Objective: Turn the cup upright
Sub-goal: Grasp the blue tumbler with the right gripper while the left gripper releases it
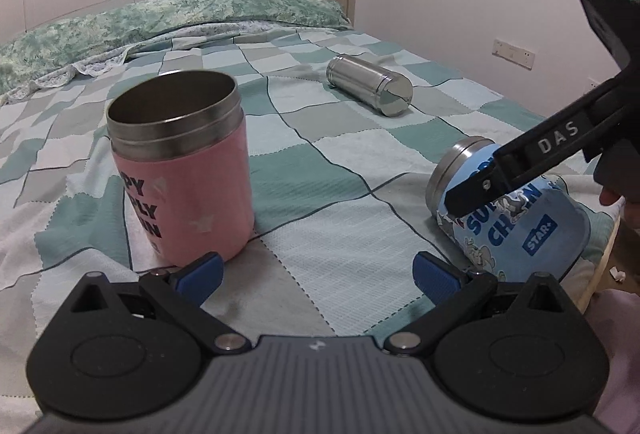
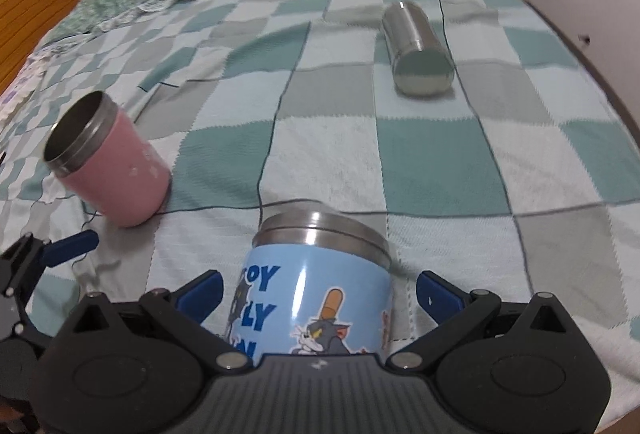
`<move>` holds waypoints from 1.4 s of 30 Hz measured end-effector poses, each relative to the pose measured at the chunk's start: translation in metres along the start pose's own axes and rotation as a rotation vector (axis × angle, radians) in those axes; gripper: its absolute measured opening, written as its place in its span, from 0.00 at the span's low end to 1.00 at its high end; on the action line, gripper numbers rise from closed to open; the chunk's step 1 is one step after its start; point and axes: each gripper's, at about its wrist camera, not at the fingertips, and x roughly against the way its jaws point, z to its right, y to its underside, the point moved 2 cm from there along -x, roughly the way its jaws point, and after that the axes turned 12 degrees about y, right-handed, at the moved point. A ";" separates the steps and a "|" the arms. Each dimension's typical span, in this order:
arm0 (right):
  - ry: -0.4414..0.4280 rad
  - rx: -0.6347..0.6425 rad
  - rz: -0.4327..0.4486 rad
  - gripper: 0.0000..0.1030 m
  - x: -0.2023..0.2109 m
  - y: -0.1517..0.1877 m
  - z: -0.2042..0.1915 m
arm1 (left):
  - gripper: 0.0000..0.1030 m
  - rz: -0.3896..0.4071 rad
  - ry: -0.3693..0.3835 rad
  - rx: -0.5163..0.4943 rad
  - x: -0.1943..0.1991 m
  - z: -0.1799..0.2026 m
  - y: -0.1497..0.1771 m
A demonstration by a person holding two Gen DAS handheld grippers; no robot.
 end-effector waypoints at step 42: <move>-0.039 0.154 0.569 0.81 0.044 -0.033 -0.040 | 1.00 0.074 -0.119 0.103 0.012 -0.017 -0.020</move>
